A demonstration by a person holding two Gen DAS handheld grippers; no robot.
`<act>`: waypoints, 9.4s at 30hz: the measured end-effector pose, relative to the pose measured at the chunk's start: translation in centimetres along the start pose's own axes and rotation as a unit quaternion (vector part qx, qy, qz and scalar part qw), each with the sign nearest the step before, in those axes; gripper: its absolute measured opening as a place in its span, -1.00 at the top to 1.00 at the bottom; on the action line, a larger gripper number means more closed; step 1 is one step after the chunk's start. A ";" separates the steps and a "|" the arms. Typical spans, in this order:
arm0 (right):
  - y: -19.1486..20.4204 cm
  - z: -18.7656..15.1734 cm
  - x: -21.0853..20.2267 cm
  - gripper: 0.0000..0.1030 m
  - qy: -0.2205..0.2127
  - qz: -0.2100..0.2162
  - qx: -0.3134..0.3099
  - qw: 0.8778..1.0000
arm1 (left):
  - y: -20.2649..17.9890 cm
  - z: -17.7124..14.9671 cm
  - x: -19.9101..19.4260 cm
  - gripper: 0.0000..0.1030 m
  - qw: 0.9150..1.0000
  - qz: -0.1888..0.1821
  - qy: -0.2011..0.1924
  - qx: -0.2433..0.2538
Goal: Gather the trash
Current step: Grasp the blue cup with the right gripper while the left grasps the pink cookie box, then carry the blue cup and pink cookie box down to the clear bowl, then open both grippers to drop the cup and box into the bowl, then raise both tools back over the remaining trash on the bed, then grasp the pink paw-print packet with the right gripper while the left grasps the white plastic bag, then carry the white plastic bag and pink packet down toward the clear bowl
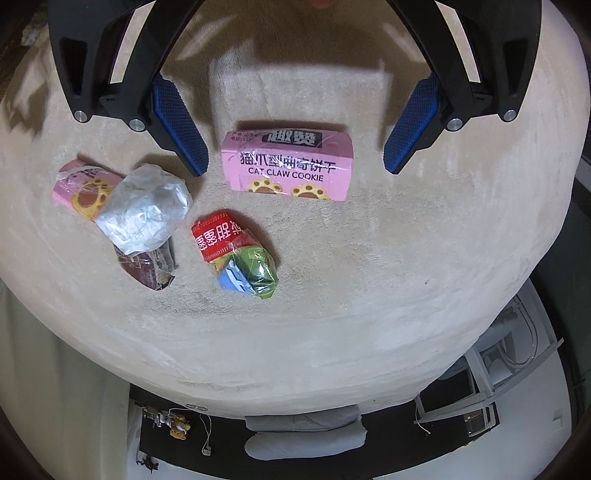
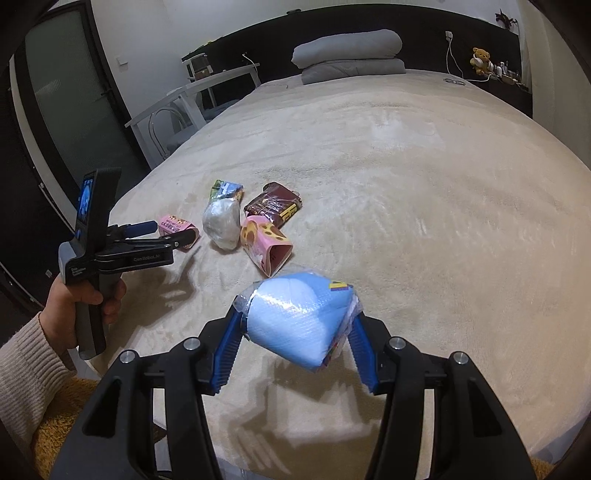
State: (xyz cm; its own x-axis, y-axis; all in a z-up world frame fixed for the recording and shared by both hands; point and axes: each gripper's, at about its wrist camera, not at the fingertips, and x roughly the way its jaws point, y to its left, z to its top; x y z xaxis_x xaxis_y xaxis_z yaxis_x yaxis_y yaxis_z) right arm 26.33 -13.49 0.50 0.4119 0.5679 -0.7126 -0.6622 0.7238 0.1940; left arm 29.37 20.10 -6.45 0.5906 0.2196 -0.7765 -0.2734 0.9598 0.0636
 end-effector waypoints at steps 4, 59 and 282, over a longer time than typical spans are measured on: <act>-0.6 0.2 0.0 -0.04 -0.001 0.007 0.001 1.000 | -0.1 0.1 0.5 -0.21 1.000 -0.001 0.003 0.003; 2.4 -9.7 -11.4 -0.04 -0.092 0.030 -0.011 0.995 | -8.1 -14.6 -18.2 -0.20 0.978 -0.156 -0.117 -0.079; -4.8 5.1 2.2 0.48 0.008 0.104 -0.051 0.993 | -6.1 0.7 -1.9 0.00 0.992 -0.106 -0.066 -0.011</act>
State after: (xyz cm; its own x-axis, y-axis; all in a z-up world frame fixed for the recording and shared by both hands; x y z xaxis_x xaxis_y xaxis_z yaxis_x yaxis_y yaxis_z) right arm 33.59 -13.77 1.46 0.2509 0.6936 -0.6753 -0.7919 0.5482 0.2689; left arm 30.50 13.94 -4.93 0.7296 0.0363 -0.6829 -0.1482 0.9833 -0.1060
